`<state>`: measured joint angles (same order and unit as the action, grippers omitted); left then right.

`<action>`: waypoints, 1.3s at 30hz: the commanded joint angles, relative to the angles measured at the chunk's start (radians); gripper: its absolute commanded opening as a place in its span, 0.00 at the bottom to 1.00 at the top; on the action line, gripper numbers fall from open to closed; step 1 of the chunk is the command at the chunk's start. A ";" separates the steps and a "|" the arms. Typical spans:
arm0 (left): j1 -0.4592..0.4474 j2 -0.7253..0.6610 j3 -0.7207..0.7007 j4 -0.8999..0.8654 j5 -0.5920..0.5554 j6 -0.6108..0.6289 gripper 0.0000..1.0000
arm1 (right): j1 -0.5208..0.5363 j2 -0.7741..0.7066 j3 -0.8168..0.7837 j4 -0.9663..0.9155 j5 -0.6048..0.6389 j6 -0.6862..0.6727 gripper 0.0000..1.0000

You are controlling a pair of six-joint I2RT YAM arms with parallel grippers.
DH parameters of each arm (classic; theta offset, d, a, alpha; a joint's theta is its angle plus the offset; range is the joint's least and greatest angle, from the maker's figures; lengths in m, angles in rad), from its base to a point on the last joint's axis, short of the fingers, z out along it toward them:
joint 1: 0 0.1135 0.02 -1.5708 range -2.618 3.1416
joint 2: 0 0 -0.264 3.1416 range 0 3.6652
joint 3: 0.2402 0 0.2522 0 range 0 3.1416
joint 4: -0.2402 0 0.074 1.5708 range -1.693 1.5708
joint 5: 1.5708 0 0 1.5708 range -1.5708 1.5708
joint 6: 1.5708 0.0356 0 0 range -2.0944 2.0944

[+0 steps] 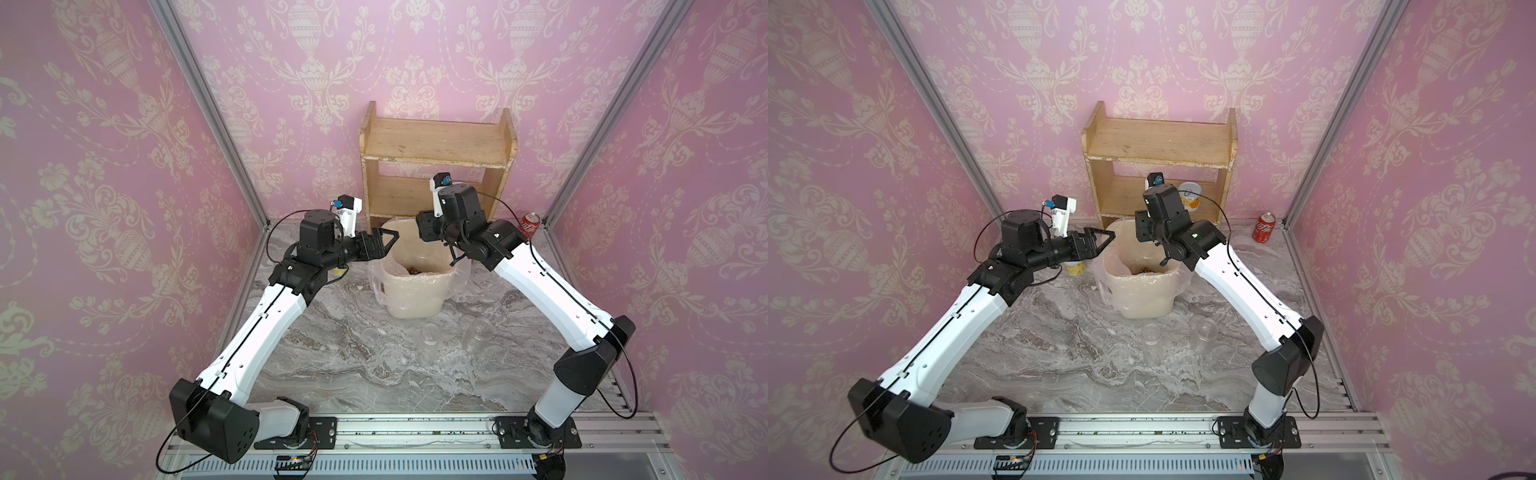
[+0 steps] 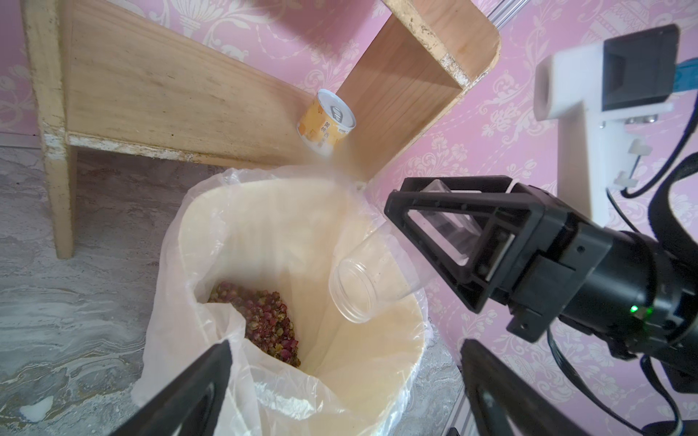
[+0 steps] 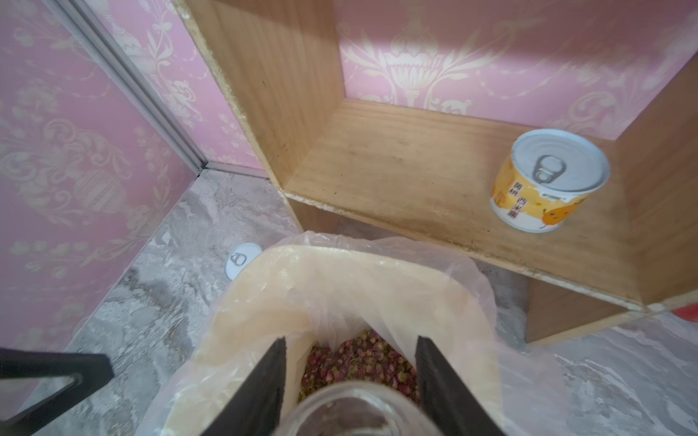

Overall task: Empty the moldy dried flower tea in the jars
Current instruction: Pour the moldy dried flower tea into the trash bin.

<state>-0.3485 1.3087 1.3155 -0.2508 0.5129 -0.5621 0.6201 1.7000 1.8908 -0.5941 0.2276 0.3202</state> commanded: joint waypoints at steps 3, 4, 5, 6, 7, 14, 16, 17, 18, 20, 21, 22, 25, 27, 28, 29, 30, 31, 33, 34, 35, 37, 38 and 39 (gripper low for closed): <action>0.010 -0.019 -0.018 0.021 -0.015 -0.005 0.98 | 0.023 -0.050 -0.066 0.067 0.117 -0.072 0.34; 0.011 -0.020 -0.021 0.024 -0.017 -0.005 0.98 | 0.047 -0.015 -0.006 -0.010 0.196 -0.125 0.35; 0.011 -0.022 -0.024 0.025 -0.017 -0.005 0.98 | 0.051 0.024 0.063 -0.085 0.220 -0.126 0.36; 0.012 -0.022 -0.024 0.024 -0.017 -0.005 0.98 | 0.040 0.056 0.121 -0.151 0.186 -0.097 0.35; 0.013 -0.021 -0.024 0.027 -0.016 -0.007 0.98 | 0.017 0.062 0.127 -0.156 0.094 -0.052 0.35; 0.014 -0.019 -0.030 0.042 -0.007 -0.021 0.98 | 0.037 -0.019 -0.011 0.001 0.179 -0.102 0.36; 0.013 -0.021 -0.032 0.041 -0.007 -0.019 0.98 | 0.033 0.052 0.119 -0.154 0.190 -0.082 0.35; 0.015 -0.019 -0.032 0.041 -0.006 -0.019 0.98 | 0.011 0.056 0.121 -0.157 0.106 -0.038 0.35; 0.015 -0.020 -0.032 0.042 -0.004 -0.020 0.98 | -0.023 0.032 0.072 -0.093 -0.015 0.031 0.35; 0.015 -0.016 -0.032 0.046 0.001 -0.026 0.98 | -0.067 -0.051 -0.102 0.108 -0.146 0.145 0.35; 0.016 -0.016 -0.033 0.050 0.002 -0.031 0.98 | -0.059 -0.082 -0.151 0.168 -0.112 0.136 0.34; 0.015 -0.017 -0.035 0.054 0.002 -0.032 0.98 | -0.031 -0.088 -0.150 0.159 -0.040 0.074 0.34; 0.017 -0.020 -0.038 0.054 0.000 -0.032 0.98 | 0.044 0.018 0.050 -0.082 0.195 -0.093 0.36; 0.018 -0.019 -0.038 0.053 0.001 -0.032 0.98 | 0.015 0.059 0.121 -0.158 0.102 -0.032 0.35; 0.017 -0.017 -0.038 0.055 0.002 -0.033 0.98 | -0.016 0.032 0.066 -0.089 -0.019 0.037 0.35; 0.017 -0.016 -0.036 0.056 0.005 -0.034 0.98 | -0.048 -0.015 -0.035 0.027 -0.127 0.114 0.35; 0.017 -0.015 -0.036 0.058 0.006 -0.038 0.98 | -0.063 -0.053 -0.118 0.136 -0.173 0.158 0.35; 0.017 -0.016 -0.037 0.059 0.008 -0.039 0.98 | -0.056 -0.084 -0.167 0.198 -0.156 0.151 0.35; 0.017 -0.017 -0.039 0.064 0.006 -0.042 0.98 | 0.006 -0.063 -0.093 0.105 0.015 0.000 0.36; 0.017 -0.019 -0.040 0.062 0.004 -0.041 0.98 | 0.040 -0.009 -0.011 0.024 0.125 -0.081 0.38; 0.017 -0.020 -0.041 0.064 0.003 -0.042 0.98 | 0.056 0.035 0.085 -0.096 0.186 -0.105 0.38; 0.017 -0.017 -0.039 0.064 0.004 -0.044 0.98 | 0.034 0.084 0.170 -0.190 0.120 -0.054 0.37; 0.017 -0.016 -0.039 0.065 0.007 -0.045 0.98 | 0.006 0.057 0.129 -0.140 0.023 0.001 0.37; 0.017 -0.014 -0.039 0.068 0.011 -0.049 0.98 | -0.019 0.020 0.060 -0.049 -0.067 0.054 0.38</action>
<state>-0.3412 1.3087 1.2873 -0.1993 0.5137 -0.5930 0.6483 1.7618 1.9778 -0.6407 0.2592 0.3172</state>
